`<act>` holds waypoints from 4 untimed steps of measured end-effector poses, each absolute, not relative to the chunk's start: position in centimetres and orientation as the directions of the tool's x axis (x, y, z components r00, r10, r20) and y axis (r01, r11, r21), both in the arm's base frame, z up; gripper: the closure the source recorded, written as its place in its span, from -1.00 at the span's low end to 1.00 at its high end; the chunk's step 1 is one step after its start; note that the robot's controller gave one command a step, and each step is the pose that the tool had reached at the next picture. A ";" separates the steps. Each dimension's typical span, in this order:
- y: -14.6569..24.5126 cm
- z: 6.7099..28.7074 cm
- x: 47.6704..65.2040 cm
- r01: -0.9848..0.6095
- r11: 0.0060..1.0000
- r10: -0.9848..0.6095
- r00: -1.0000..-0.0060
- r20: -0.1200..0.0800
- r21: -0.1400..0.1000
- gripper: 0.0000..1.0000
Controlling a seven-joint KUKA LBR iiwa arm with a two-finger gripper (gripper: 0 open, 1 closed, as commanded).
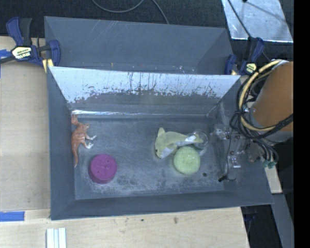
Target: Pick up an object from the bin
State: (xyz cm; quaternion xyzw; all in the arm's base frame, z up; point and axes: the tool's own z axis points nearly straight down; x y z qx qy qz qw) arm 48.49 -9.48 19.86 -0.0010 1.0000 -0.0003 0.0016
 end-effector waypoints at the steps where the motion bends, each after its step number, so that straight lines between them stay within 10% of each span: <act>1: -9.5 19.9 48.5 -0.002 1.000 -0.002 -1.000 -0.003 -0.001 -1.00; 3: -7.2 10.5 53.9 -0.053 0.999 -0.053 -0.999 -0.004 0.001 -1.00; 4: -6.7 12.3 56.5 -0.231 0.973 -0.231 -0.973 -0.004 -0.001 -1.00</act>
Offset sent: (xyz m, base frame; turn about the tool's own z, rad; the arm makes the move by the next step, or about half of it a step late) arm 0.0772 0.0386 -0.1286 -0.1416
